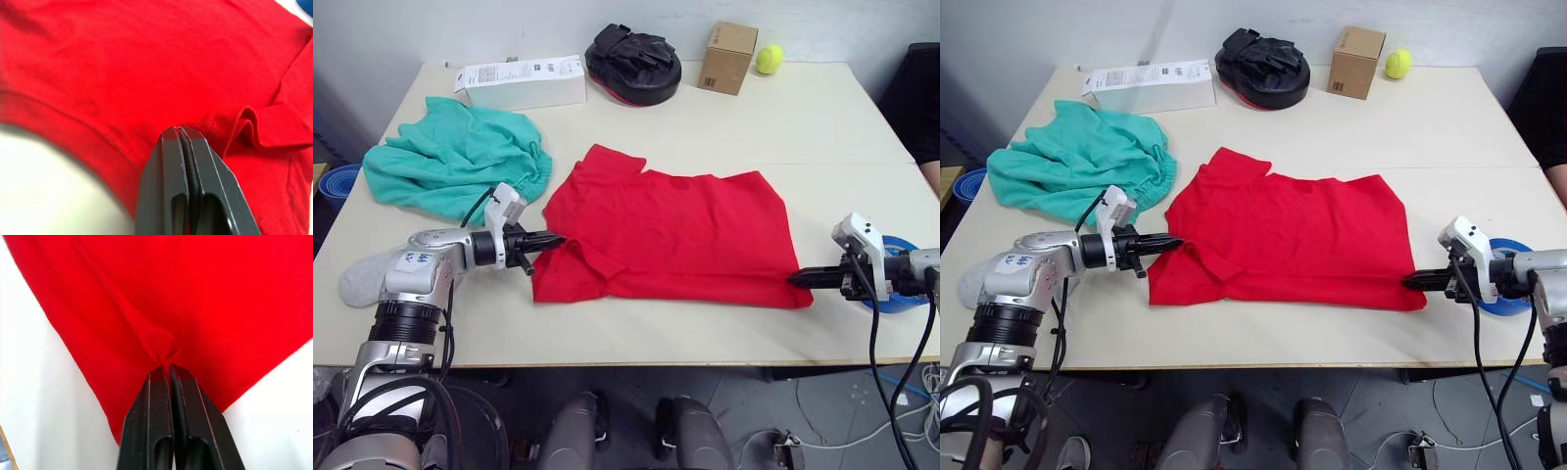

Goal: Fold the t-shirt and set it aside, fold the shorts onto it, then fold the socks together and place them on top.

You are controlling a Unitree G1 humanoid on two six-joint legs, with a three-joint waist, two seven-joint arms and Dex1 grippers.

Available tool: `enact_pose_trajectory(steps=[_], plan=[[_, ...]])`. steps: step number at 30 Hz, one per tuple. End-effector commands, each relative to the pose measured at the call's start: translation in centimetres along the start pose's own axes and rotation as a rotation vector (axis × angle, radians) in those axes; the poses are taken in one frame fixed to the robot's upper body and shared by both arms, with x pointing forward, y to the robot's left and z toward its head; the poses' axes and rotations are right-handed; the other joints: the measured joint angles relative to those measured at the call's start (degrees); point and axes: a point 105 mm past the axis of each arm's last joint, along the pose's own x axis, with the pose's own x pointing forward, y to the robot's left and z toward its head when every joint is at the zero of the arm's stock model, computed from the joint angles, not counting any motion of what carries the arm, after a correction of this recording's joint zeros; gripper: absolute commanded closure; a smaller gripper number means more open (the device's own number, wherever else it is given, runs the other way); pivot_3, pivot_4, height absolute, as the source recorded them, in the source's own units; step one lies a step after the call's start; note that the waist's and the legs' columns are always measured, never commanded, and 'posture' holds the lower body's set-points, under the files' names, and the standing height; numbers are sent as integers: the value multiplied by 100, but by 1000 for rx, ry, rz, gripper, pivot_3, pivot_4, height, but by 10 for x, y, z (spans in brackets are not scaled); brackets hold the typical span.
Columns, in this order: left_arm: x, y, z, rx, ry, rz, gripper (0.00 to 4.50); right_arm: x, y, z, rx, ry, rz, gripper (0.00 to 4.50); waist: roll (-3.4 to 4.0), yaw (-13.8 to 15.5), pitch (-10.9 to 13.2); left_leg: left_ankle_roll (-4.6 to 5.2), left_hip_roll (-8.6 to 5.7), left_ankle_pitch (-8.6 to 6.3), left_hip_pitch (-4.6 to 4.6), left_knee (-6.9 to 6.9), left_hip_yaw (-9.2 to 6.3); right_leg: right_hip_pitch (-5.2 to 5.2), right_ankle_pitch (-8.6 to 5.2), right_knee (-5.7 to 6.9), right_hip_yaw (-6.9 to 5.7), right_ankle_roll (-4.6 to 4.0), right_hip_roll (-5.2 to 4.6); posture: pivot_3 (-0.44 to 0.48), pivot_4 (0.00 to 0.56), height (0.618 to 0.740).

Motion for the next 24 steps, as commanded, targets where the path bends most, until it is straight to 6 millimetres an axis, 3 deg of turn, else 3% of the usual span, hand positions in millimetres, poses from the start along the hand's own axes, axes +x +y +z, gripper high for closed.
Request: enact_pose_trajectory(steps=[1, 2, 8, 13, 16, 18, 21, 24], plan=[[-3, -1, 4, 34, -9, -5, 4500, -7, 3, 9, -38, -17, -13, 4480, 0, 1, 0, 0, 0, 0, -1, 0, 0, -1, 0, 0, 0, 0, 0, 0, 150, 740], [-4, -1, 4, 32, -12, -2, 4500, -8, 4, 10, -38, -19, -15, 4480, 0, 1, 0, 0, 0, 0, -1, 1, -1, -1, 0, 0, 0, 0, 0, 0, 150, 740], [-15, -6, 18, 51, -54, -10, 2680, -19, 8, 24, -79, -76, -54, 4500, 0, 7, 0, 0, 0, 0, -26, 18, -7, -16, 0, 4, -3, 0, 0, 0, 150, 740], [-36, -8, 46, 96, -135, 18, 1117, -37, 16, 37, -127, -127, -92, 2896, -1, 11, 1, 3, 2, -2, -35, 32, -10, -21, 0, 10, -4, 1, -1, 0, 150, 740], [-47, -21, 64, 131, -176, -14, 109, -46, 18, 40, -155, -154, -133, 1771, -3, 11, 2, 3, 3, -3, -33, 32, -11, -18, 0, 8, -4, 1, -1, 0, 150, 740], [-50, -33, 69, 161, -180, -55, 0, -50, 14, 40, -161, -167, -178, 1101, -3, 11, 2, 3, 3, -4, -33, 32, -13, -15, 1, 7, -4, 1, -1, 0, 150, 740], [-52, -59, 65, 246, -128, -148, 0, -56, 11, 38, -200, -166, -229, 1101, -3, 8, 2, 2, 3, -5, -33, 30, -12, -15, 2, 4, -2, 3, -1, 0, 150, 740], [-49, -79, 39, 384, 9, -207, 0, -57, 27, 30, -311, -120, -201, 1101, -3, 13, 2, -1, 3, -6, -31, 20, -10, -18, 2, -1, -1, 3, 1, 0, 150, 740]])
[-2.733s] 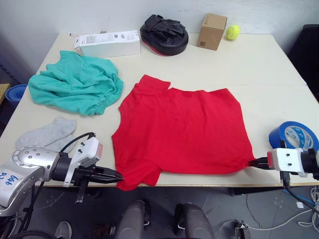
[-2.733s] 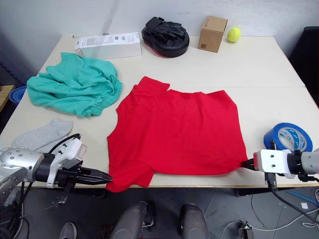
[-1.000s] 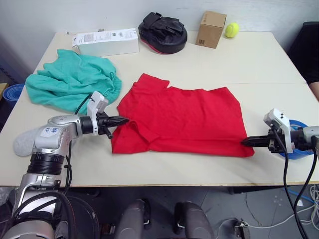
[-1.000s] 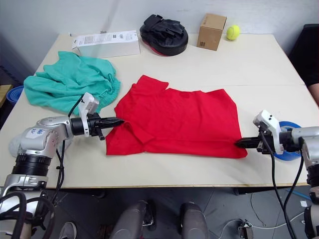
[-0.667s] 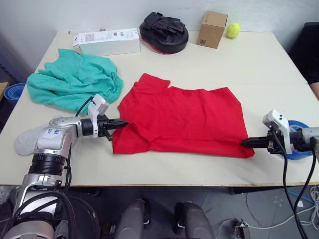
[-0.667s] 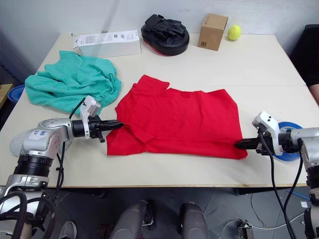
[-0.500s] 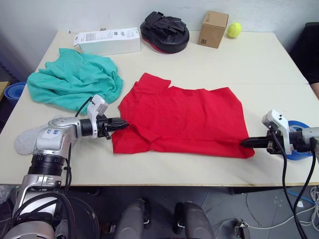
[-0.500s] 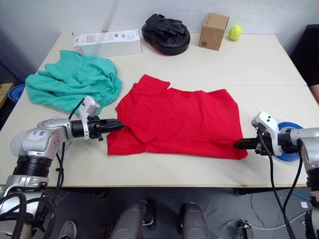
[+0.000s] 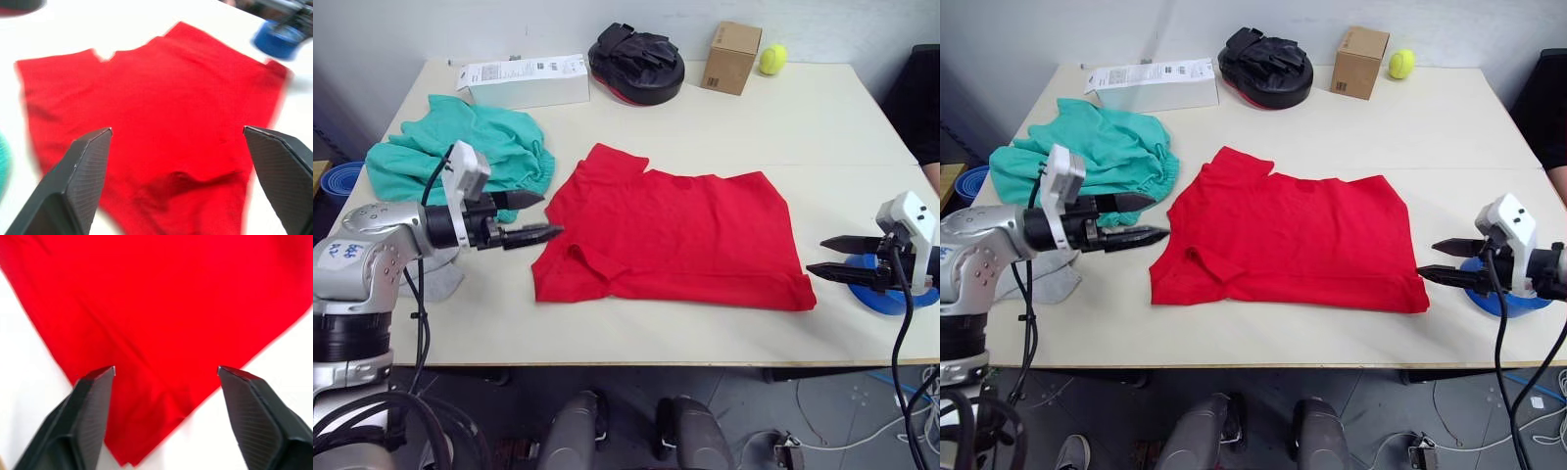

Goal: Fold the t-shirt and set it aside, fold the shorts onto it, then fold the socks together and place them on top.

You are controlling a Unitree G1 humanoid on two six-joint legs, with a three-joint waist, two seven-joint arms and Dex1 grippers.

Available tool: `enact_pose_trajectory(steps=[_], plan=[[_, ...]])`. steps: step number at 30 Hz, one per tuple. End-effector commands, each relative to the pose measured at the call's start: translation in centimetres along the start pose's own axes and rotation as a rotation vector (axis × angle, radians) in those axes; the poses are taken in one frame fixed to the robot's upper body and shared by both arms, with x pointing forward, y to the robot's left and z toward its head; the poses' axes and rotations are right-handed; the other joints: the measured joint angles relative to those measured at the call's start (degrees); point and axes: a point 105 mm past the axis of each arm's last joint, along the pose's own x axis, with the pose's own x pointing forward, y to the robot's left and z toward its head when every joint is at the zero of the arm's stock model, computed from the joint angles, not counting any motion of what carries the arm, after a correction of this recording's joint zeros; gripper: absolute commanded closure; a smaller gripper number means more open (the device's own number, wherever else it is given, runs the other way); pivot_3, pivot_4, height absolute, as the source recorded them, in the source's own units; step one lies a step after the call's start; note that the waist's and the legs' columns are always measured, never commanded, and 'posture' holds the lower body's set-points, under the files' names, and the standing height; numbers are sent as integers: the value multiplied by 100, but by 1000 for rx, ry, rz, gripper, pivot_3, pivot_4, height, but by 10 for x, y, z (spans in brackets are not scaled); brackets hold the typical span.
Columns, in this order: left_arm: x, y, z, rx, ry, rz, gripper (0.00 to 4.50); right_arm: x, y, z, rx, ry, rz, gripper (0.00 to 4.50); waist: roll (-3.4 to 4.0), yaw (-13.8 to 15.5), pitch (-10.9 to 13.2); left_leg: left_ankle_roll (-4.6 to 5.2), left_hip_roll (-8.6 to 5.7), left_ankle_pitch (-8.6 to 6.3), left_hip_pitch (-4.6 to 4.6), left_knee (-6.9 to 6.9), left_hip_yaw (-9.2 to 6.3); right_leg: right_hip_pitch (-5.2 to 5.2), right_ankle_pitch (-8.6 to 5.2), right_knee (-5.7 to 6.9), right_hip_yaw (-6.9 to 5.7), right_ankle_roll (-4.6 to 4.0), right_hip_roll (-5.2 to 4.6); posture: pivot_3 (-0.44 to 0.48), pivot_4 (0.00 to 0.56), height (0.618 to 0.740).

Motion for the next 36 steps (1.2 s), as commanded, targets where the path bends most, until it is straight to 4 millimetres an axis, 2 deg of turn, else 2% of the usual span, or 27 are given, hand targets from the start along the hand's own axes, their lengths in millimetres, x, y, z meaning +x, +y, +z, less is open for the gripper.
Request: enact_pose_trajectory(steps=[1, 3, 4, 6, 10, 15, 18, 20, 24, 28, 31, 36], plan=[[4, -31, -17, 180, 136, -109, 0, -12, 18, 9, -197, 22, 31, 741, 1, 5, 0, -1, 0, 1, 3, -10, 1, 1, 0, -3, 0, 0, 1, 0, 150, 740], [6, -37, -35, 275, 215, -122, 0, -10, 33, 5, -304, 40, 66, 89, 1, 12, -1, -4, -2, 4, 6, -33, 7, -1, 0, -18, 2, 0, 3, 0, 150, 740], [7, -37, -42, 307, 237, -117, 0, -9, 38, 3, -353, 48, 67, 38, 1, 14, -1, -5, -2, 5, 6, -34, 6, 0, 0, -18, 2, 0, 4, 0, 150, 740], [10, -34, -54, 368, 266, -89, 0, -3, 48, -4, -457, 62, 74, 38, 1, 22, -1, -6, -2, 8, 6, -37, 8, -1, 0, -25, 4, -1, 3, 0, 150, 740], [14, -34, -58, 392, 241, -64, 0, 8, 63, -16, -617, 79, 105, 38, -2, 28, -2, -25, -3, 1, 5, -47, 9, 6, 1, -53, 9, -3, 1, 0, 150, 740], [11, -33, -61, 387, 240, -55, 0, 15, 63, -26, -669, 85, 110, 38, -2, 22, -2, -18, -3, 4, 6, -50, 9, 10, 1, -64, 8, -2, 1, 0, 150, 740], [10, -27, -57, 365, 206, -19, 0, 17, 67, -21, -650, 46, 133, 38, -2, 21, -2, 6, -3, 18, 7, -50, 8, 9, 1, -58, 6, -2, 2, 0, 150, 740], [11, -16, -49, 357, 172, 24, 0, 16, 72, -15, -627, 14, 160, 38, -2, 30, -2, 6, -3, 18, 11, -49, 5, 10, 1, -47, 5, -2, 2, 0, 150, 740], [21, 0, -44, 415, 172, 18, 0, 16, 79, -8, -615, -26, 205, 38, -3, 83, -2, 8, -3, 22, 11, -42, -3, 15, 1, -39, -4, -2, 3, 0, 150, 740], [43, 5, -39, 453, 154, -63, 0, 20, 86, 9, -597, -90, 212, 38, -3, 137, -2, 10, -5, 20, 11, -36, 0, 15, 3, -39, -3, 0, 2, 0, 150, 740], [65, 1, -35, 475, 135, -151, 0, 22, 101, 27, -541, -164, 239, 38, -4, 162, -2, 11, -5, 20, 7, -30, -4, 14, 7, -35, -6, 5, 2, 0, 150, 740], [86, 1, -37, 505, 136, -204, 0, 24, 112, 34, -507, -183, 250, 38, -9, 153, -4, 15, -5, 17, 4, -26, -9, 17, 12, -37, -11, 10, 3, 0, 150, 740]])
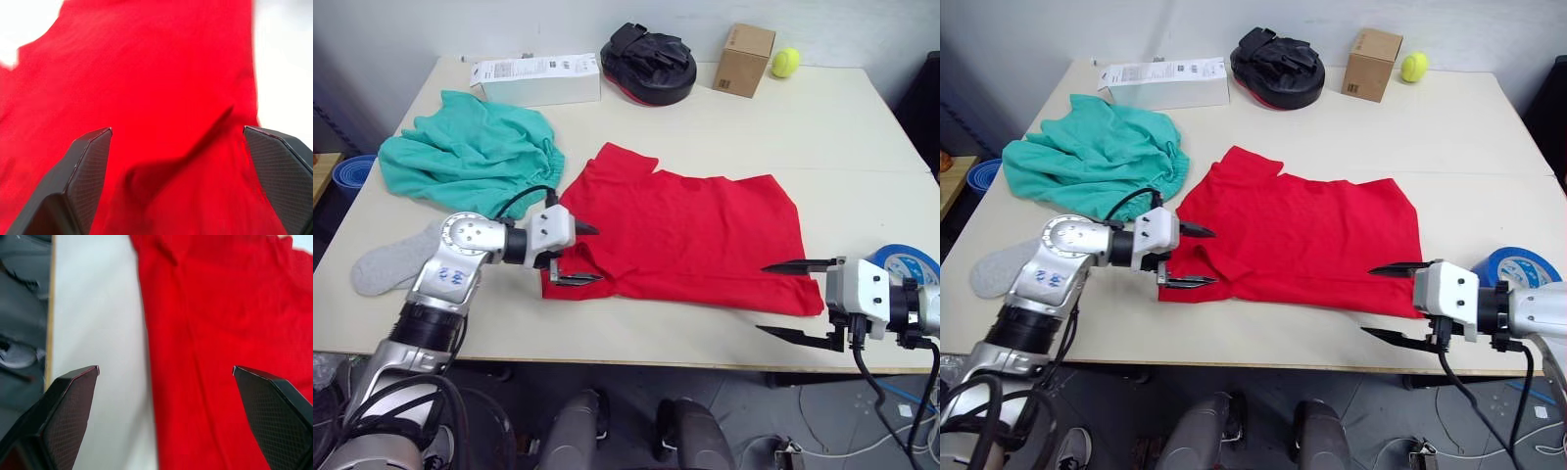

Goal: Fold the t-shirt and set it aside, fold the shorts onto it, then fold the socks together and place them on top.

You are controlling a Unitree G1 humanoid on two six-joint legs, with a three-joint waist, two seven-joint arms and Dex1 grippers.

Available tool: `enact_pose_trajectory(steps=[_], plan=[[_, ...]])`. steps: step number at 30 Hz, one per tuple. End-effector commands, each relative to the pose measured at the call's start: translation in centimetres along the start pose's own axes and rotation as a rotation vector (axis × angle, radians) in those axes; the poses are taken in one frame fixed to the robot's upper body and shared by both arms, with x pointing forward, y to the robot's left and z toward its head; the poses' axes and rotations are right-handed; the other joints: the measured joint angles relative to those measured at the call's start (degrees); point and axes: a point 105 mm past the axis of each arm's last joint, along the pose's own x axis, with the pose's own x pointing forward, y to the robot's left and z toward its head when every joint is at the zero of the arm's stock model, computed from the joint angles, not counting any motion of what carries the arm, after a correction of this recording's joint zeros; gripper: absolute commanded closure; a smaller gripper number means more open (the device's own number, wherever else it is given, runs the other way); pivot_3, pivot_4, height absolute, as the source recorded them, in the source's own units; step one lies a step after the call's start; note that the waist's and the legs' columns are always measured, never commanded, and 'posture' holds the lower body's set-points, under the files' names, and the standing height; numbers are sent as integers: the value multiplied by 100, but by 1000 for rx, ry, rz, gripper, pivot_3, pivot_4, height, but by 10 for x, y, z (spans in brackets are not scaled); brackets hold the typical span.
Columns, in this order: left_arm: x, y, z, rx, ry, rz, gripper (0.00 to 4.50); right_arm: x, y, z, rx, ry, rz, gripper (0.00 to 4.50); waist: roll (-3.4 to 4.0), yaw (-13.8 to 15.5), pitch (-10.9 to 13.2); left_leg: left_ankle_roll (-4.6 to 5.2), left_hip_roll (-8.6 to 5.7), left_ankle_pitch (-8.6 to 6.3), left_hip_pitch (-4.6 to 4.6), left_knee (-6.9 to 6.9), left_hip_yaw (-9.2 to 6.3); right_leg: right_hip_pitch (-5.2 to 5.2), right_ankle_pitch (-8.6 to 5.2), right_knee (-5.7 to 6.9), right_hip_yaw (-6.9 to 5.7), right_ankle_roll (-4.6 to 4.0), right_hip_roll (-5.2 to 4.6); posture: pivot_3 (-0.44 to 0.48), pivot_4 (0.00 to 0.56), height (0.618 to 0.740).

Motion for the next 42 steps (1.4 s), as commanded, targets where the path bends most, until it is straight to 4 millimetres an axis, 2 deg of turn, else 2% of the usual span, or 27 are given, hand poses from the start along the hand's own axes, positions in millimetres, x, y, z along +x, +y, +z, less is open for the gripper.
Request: enact_pose_trajectory(steps=[1, 2, 5, 9, 18, 21, 27, 28, 37, 40, 42], plan=[[9, 6, 2, 55, 9, -10, 0, 0, -1, 9, -1, -23, -29, 38, -1, -8, 0, 0, 0, 0, 0, 3, 1, 0, 0, 0, -1, 0, 0, 0, 150, 740], [12, 7, 1, 63, 12, -17, 0, 1, 0, 9, 0, -22, -33, 38, -1, -8, 0, 1, -1, 0, 0, 4, 2, 1, 0, 0, 0, 0, 0, 0, 150, 740], [17, 4, -1, 86, 22, -56, 605, 1, -1, 9, 10, -19, -48, 0, -2, -9, 0, 2, -1, -1, 0, 6, 1, 1, 0, 1, -1, 1, 0, 0, 150, 740], [23, 1, -4, 101, 35, -106, 1820, 0, -2, 10, 18, -14, -60, 0, -2, -8, 0, 3, -1, -1, 0, 9, 1, 1, 0, 2, -1, 1, -1, 0, 150, 740], [29, 8, -1, 112, 26, -105, 1820, 2, -1, 9, 29, -13, -70, 0, -4, -2, 1, 23, 1, -19, -8, 50, -6, 12, 4, 3, -4, 8, -3, 0, 150, 740], [30, 15, 2, 79, 13, -92, 2385, 2, -2, 8, 32, -15, -75, 0, -5, -3, 1, 28, 1, -22, -11, 55, -6, 12, 6, 2, -4, 11, -3, 0, 150, 740], [35, 36, 12, 8, -17, -61, 4321, 3, -1, 9, 39, -18, -77, 0, -7, 0, 3, 30, 1, -23, -14, 59, -6, 12, 7, 2, -5, 14, -4, 0, 150, 740], [36, 39, 12, -4, -13, -55, 4470, 3, -1, 9, 40, -18, -78, 0, -8, -2, 3, 30, 1, -23, -14, 59, -6, 12, 8, 2, -5, 14, -3, 0, 150, 740], [46, 50, 6, 8, 28, -33, 4470, 4, 1, 8, 53, -15, -81, 0, -11, -6, 4, 30, 0, -24, -14, 59, -4, 10, 9, 3, -7, 16, -3, 0, 150, 740], [47, 50, 5, 18, 27, -39, 3885, 4, 2, 7, 56, -14, -81, 0, -11, -9, 4, 30, 0, -24, -14, 60, -4, 10, 9, 3, -7, 16, -3, 0, 150, 740], [47, 50, 5, 28, 31, -41, 3271, 5, 2, 7, 57, -12, -80, 0, -11, -9, 4, 30, 0, -24, -15, 59, -4, 10, 9, 2, -6, 16, -3, 0, 150, 740]])
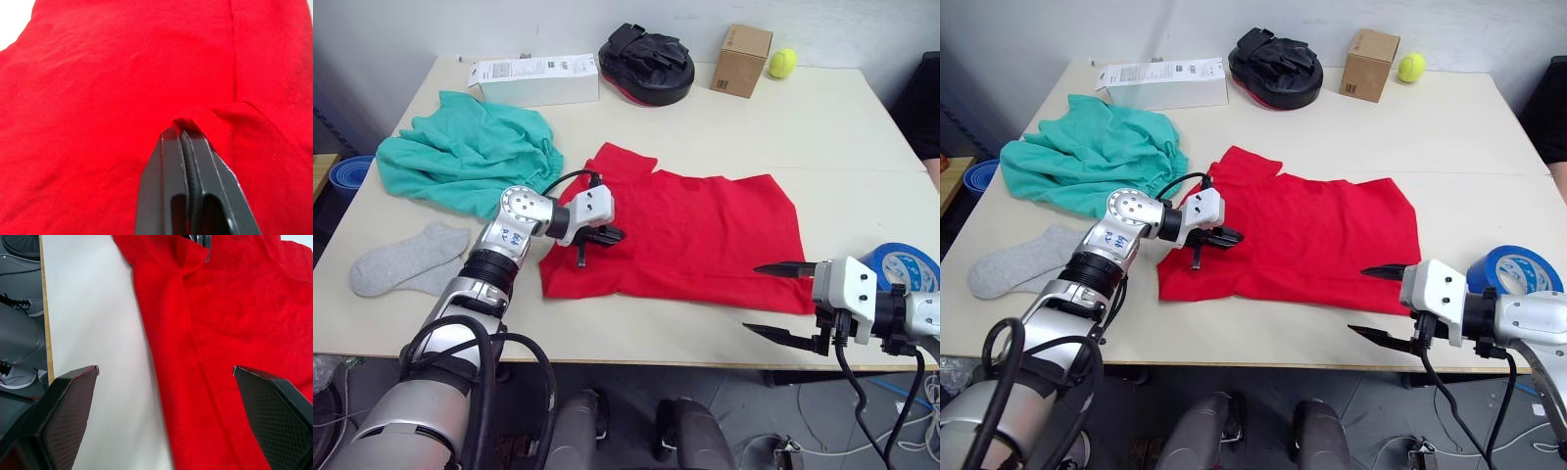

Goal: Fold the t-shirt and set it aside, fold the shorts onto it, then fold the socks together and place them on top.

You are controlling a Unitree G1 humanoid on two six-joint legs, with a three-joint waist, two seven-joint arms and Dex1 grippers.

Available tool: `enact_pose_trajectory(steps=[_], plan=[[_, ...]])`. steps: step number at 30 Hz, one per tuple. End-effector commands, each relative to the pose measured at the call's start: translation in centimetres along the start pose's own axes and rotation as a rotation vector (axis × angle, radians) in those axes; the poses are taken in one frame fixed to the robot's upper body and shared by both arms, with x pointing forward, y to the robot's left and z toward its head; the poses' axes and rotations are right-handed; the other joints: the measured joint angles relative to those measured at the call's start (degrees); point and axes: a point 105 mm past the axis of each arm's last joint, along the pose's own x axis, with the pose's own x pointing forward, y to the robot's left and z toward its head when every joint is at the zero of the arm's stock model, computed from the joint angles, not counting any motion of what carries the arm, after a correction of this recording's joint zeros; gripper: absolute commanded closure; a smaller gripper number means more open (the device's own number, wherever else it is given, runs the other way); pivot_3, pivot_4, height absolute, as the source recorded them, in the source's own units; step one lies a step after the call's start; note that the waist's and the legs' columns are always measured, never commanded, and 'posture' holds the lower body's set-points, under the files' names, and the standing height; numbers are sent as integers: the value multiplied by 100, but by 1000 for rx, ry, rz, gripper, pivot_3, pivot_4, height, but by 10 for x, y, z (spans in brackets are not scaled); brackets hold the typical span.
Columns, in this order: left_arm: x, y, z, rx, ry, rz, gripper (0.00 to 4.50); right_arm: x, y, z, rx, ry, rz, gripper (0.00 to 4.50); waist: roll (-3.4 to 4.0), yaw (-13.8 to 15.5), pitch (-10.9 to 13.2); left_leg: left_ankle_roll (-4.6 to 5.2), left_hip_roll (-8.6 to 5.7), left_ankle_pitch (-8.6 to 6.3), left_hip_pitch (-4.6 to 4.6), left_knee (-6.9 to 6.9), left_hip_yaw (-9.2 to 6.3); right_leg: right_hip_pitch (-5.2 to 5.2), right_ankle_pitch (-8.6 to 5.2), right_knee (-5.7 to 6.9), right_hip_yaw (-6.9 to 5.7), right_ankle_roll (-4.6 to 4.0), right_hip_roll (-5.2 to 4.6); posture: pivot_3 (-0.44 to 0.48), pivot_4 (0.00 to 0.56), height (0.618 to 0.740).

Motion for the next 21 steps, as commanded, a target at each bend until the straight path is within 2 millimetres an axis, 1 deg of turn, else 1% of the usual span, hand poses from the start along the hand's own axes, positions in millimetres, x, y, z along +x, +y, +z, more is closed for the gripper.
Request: enact_pose_trajectory(steps=[1, 5, 7, 10, 14, 16, 19, 21], plan=[[-4, 8, 11, 57, -8, 20, 2919, -2, 0, 8, -28, -21, -13, 0, 0, 0, 0, 0, 0, 0, 0, 0, 0, 0, 0, 0, 0, 0, 0, 0, 150, 740], [-14, 16, 12, 82, -1, 56, 1679, -2, 1, 7, -30, -16, -5, 0, -1, 2, 0, 1, 0, -1, 0, 1, 0, 0, 0, 0, 0, 1, 0, 0, 150, 740], [-25, 22, 16, 97, -7, 88, 1019, -2, 0, 5, -35, -9, -1, 0, -2, -1, 1, 1, 0, -1, 0, 0, 0, 0, 1, -1, 0, 1, -1, 0, 150, 740], [-45, 29, 27, 130, -29, 128, 86, -4, 0, -1, -46, 14, -2, 0, -9, -6, 5, 0, 0, -1, 0, -1, 0, -1, 0, 0, 0, 1, 0, 0, 150, 740], [-62, 38, 38, 168, -42, 194, 35, -7, -2, -7, -46, 31, -2, 0, -10, -4, 6, -1, 0, -2, 0, 0, 0, 0, 1, 0, 0, 2, 0, 0, 150, 740], [-68, 38, 45, 173, -71, 205, 35, -8, -3, -10, -48, 41, 0, 0, -10, 3, 6, 0, 0, -2, 0, 1, 1, 1, 2, 0, 0, 4, -1, 0, 150, 740], [-71, 23, 54, 146, -140, 137, 35, -10, -6, -16, -68, 71, -3, 0, -11, -1, 6, 0, -1, -2, 0, 3, 1, 2, 4, 0, 1, 7, -1, 0, 150, 740], [-69, -10, 45, 141, -118, 40, 35, -16, -12, -31, -115, 144, -18, 0, -7, -41, 4, 0, -1, -2, 0, 1, 3, 3, 4, -2, 4, 7, 0, 0, 150, 740]])
